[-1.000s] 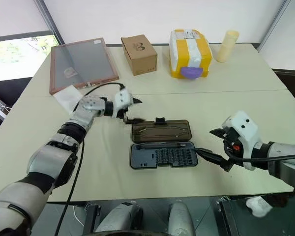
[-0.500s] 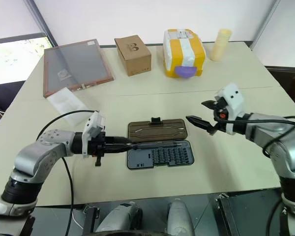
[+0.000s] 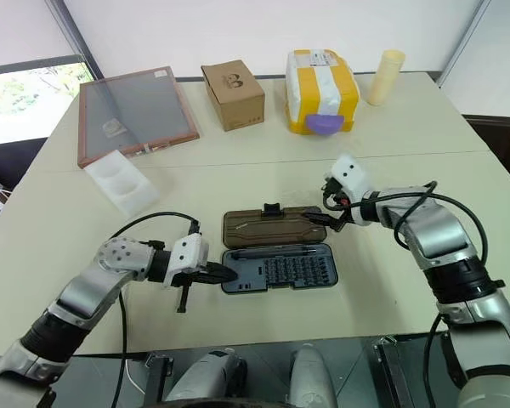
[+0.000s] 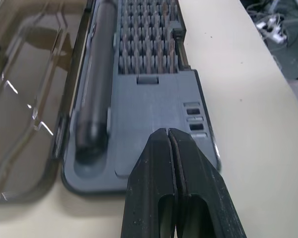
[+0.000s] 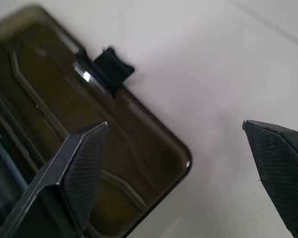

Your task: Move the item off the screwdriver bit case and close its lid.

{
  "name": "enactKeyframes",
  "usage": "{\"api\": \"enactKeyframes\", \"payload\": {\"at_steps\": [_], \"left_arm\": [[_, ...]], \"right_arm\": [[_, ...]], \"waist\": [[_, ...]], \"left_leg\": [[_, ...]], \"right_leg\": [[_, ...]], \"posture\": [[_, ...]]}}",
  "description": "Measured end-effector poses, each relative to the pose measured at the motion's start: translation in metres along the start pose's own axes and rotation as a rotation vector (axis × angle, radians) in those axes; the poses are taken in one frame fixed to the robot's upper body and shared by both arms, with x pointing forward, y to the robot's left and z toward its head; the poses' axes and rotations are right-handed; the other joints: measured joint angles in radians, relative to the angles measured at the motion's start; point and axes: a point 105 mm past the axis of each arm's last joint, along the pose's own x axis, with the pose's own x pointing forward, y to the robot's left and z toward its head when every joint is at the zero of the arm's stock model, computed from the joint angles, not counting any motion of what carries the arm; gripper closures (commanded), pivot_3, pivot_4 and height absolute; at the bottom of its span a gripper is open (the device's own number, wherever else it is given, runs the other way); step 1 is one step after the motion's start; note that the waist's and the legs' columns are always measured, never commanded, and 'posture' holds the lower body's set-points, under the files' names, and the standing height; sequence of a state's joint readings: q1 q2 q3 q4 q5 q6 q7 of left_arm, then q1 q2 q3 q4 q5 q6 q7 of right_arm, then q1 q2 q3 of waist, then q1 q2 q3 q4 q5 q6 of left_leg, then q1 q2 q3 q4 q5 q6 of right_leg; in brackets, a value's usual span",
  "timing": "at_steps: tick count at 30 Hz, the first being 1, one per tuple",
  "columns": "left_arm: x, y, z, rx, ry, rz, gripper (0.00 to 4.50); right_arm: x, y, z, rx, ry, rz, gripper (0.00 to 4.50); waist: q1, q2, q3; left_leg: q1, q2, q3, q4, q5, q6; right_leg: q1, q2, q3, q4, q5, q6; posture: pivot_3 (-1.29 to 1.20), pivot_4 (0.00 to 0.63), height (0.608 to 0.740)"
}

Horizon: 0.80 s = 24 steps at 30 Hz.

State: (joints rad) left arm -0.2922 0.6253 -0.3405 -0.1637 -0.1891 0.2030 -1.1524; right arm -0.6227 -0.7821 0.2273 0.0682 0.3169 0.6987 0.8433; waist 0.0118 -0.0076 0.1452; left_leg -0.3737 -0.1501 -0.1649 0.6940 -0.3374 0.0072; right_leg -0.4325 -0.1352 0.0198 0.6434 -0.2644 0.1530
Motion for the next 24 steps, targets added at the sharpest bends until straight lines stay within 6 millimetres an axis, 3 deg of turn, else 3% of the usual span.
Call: {"api": "enactKeyframes", "payload": {"at_steps": [5, 7, 9, 14, 15, 19, 24], "left_arm": [[0.003, 0.002, 0.0, 0.024, -0.003, 0.005, 4.47], [0.005, 0.003, 0.0, 0.023, -0.009, 0.012, 4.5], [0.007, 0.004, 0.0, 0.021, -0.014, 0.022, 4.5], [0.008, 0.004, -0.002, 0.007, -0.016, 0.043, 4.5], [0.007, 0.003, -0.004, 0.0, -0.015, 0.047, 4.5], [0.005, 0.003, -0.009, -0.031, -0.005, 0.07, 4.5], [0.005, 0.001, -0.011, -0.071, -0.003, 0.08, 4.5]], "right_arm": [[0.017, -0.004, 0.004, -0.001, 0.038, 0.041, 0.0], [0.023, -0.007, 0.004, 0.002, 0.052, 0.04, 0.52], [0.029, -0.009, 0.0, -0.001, 0.08, 0.048, 1.31], [0.033, -0.007, -0.006, -0.078, 0.128, 0.112, 3.91], [0.032, -0.007, -0.006, -0.104, 0.141, 0.128, 4.19], [0.036, -0.003, -0.013, -0.189, 0.178, 0.168, 4.42], [0.04, 0.0, -0.013, -0.374, 0.159, 0.174, 4.42]], "waist": [[0.0, 0.001, 0.0], [0.001, 0.001, 0.0], [0.002, 0.001, 0.0], [-0.002, 0.002, -0.004], [-0.002, 0.001, -0.006], [-0.003, -0.003, -0.016], [-0.01, -0.002, -0.021]], "left_leg": [[0.0, 0.0, 0.0, 0.0, 0.0, 0.0], [0.0, 0.0, 0.0, 0.0, 0.0, 0.0], [0.0, 0.0, -0.001, 0.0, 0.0, 0.0], [0.001, 0.0, 0.0, 0.0, 0.0, 0.0], [0.002, 0.0, -0.001, -0.001, 0.0, 0.0], [0.019, 0.002, 0.0, -0.01, -0.001, -0.002], [0.023, 0.004, 0.0, -0.012, -0.001, -0.002]], "right_leg": [[0.0, 0.0, 0.0, 0.0, 0.0, 0.0], [0.0, 0.0, 0.0, 0.0, 0.0, 0.0], [0.0, 0.0, 0.0, 0.001, 0.0, 0.0], [0.001, 0.0, 0.0, 0.001, 0.0, 0.0], [0.001, 0.0, 0.0, 0.001, 0.0, 0.0], [0.014, 0.002, 0.0, -0.005, 0.0, 0.0], [0.02, 0.004, -0.001, -0.01, 0.0, 0.0]], "posture": [[0.0, 0.15, 0.74], [0.0, 0.15, 0.74], [0.0, 0.15, 0.74], [0.0, 0.15, 0.74], [0.0, 0.15, 0.74], [0.0, 0.15, 0.74], [0.0, 0.15, 0.74]]}}
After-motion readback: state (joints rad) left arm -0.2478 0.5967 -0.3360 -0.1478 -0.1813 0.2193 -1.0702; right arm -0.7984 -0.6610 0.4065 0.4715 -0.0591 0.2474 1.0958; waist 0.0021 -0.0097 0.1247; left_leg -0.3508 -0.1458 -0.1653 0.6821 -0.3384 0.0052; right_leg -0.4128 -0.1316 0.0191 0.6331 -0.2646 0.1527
